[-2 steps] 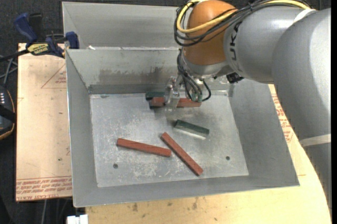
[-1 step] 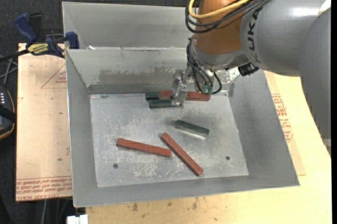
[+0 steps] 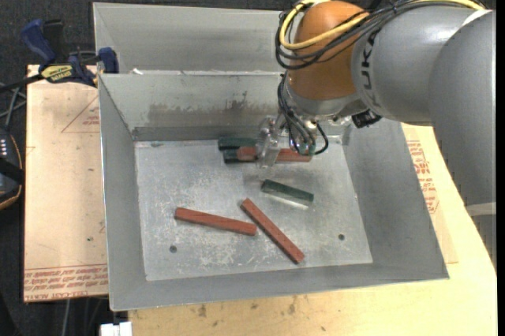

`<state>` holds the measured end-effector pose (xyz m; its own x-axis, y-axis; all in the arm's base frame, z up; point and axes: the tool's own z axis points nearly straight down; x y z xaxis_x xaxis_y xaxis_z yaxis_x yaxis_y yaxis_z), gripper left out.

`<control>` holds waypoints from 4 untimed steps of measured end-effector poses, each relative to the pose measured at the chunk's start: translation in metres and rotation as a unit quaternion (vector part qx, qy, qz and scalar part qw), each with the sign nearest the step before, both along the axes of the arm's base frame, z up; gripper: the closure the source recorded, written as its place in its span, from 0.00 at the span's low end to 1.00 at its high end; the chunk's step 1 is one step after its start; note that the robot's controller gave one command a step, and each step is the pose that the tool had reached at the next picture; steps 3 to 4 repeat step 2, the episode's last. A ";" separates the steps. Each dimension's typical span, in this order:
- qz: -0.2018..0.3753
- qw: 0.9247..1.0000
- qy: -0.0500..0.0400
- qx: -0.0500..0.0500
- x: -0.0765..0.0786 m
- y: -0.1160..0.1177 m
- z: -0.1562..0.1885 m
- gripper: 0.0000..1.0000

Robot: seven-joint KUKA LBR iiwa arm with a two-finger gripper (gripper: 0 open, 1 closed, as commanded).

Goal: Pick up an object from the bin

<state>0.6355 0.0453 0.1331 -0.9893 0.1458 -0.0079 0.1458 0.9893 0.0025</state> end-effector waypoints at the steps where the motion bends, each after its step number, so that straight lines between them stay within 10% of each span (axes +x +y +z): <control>1: -0.001 1.000 0.009 0.000 -0.013 0.005 0.025 1.00; 4: -0.018 1.000 0.002 0.000 -0.009 0.002 0.076 1.00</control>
Offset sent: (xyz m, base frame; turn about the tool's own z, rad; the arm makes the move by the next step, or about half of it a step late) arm -0.0093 0.0008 0.0755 0.0383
